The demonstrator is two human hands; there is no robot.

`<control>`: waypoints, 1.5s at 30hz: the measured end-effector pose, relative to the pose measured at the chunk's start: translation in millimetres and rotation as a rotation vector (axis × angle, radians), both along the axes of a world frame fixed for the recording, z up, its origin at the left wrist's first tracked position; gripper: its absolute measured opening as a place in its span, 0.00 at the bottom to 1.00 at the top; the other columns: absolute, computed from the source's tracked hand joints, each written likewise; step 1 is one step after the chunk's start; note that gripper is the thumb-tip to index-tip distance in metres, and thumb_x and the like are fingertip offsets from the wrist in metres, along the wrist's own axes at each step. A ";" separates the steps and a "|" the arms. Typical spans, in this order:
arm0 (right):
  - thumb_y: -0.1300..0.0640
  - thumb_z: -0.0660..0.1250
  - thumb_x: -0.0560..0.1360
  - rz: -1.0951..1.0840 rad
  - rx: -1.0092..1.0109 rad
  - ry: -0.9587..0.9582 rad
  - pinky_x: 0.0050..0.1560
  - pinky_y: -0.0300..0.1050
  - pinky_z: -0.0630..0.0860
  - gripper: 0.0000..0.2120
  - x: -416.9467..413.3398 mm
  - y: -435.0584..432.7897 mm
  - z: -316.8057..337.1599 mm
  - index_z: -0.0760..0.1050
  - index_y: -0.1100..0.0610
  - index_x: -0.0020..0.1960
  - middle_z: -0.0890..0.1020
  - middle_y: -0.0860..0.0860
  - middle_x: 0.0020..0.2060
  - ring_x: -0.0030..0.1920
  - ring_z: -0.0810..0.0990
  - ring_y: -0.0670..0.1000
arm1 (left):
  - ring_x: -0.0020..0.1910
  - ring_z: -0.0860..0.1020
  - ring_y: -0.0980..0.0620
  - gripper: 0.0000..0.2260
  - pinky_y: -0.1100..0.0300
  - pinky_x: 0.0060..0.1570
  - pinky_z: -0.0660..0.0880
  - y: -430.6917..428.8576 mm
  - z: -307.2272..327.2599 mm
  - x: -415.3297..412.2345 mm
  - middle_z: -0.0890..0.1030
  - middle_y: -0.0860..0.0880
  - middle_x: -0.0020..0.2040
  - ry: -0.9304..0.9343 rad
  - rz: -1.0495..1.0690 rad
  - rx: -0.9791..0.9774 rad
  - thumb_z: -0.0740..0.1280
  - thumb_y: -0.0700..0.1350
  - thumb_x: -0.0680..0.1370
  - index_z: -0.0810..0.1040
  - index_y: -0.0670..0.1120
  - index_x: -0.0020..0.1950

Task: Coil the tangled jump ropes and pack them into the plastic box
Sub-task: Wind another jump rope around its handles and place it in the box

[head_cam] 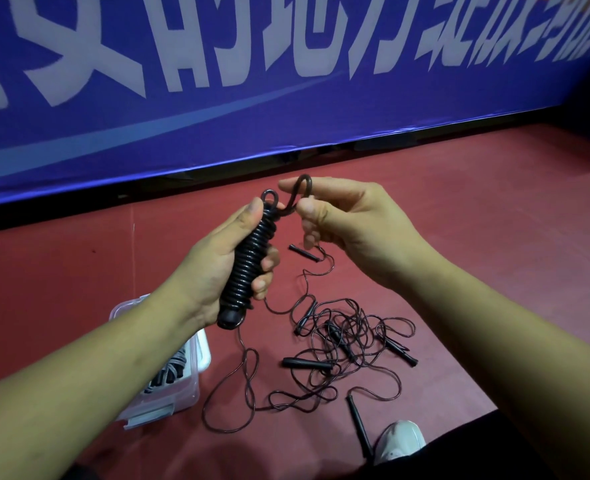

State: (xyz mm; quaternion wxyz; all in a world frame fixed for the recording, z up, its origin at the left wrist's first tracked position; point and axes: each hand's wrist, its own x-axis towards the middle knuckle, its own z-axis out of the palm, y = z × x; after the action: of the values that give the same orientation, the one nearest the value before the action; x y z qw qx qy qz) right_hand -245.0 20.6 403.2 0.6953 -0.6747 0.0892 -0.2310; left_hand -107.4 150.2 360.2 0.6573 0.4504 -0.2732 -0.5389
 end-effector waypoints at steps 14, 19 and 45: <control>0.67 0.63 0.79 -0.057 0.274 -0.002 0.41 0.36 0.81 0.08 9.8 13.6 3.8 0.79 0.65 0.55 0.84 0.55 0.38 0.36 0.83 0.48 | 0.21 0.68 0.51 0.23 0.63 0.23 0.68 4.2 2.6 -0.8 0.70 0.46 0.30 -0.026 0.034 -0.019 0.65 0.63 0.74 0.74 0.52 0.64; 0.67 0.57 0.82 0.003 0.245 0.012 0.50 0.40 0.82 0.11 9.0 19.1 8.5 0.79 0.64 0.53 0.84 0.56 0.42 0.41 0.84 0.50 | 0.21 0.68 0.52 0.22 0.64 0.23 0.68 5.5 6.3 4.0 0.70 0.46 0.30 -0.025 0.071 -0.003 0.62 0.63 0.75 0.76 0.51 0.63; 0.74 0.68 0.73 -0.207 0.529 0.373 0.29 0.33 0.78 0.05 7.0 12.0 16.4 0.78 0.69 0.40 0.80 0.59 0.33 0.29 0.82 0.49 | 0.25 0.76 0.49 0.14 0.56 0.26 0.74 8.1 1.8 -3.9 0.76 0.49 0.29 -0.925 0.156 0.070 0.68 0.62 0.74 0.76 0.66 0.59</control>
State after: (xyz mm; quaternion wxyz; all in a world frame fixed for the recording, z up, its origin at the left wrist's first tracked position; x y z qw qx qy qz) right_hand -238.0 32.6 419.6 0.7907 -0.4890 0.3399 -0.1419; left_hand -111.3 158.3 362.0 0.4895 0.6842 -0.4847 -0.2394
